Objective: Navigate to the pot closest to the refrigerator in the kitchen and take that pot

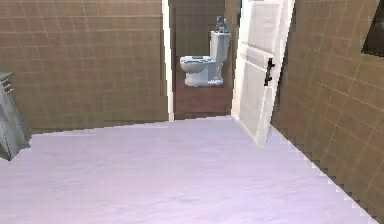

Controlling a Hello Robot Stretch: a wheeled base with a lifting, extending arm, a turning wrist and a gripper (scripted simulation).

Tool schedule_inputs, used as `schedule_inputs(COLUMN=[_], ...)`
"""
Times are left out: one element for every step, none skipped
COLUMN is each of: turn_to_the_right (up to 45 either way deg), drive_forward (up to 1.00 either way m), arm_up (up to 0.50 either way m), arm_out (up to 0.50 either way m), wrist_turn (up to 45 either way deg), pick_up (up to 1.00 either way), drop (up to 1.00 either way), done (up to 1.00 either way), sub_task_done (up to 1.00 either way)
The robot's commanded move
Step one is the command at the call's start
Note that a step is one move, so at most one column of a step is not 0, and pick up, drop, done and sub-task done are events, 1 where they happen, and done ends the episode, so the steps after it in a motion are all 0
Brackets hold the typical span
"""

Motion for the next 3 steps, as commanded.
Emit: schedule_inputs(turn_to_the_right=[0.0, 0.0, 0.0], drive_forward=[1.00, 1.00, 0.90], arm_up=[0.00, 0.00, 0.00], arm_out=[0.00, 0.00, 0.00], wrist_turn=[0.0, 0.0, 0.0], pick_up=[0.00, 0.00, 0.00], drop=[0.00, 0.00, 0.00], done=[0.00, 0.00, 0.00], sub_task_done=[0.00, 0.00, 0.00])
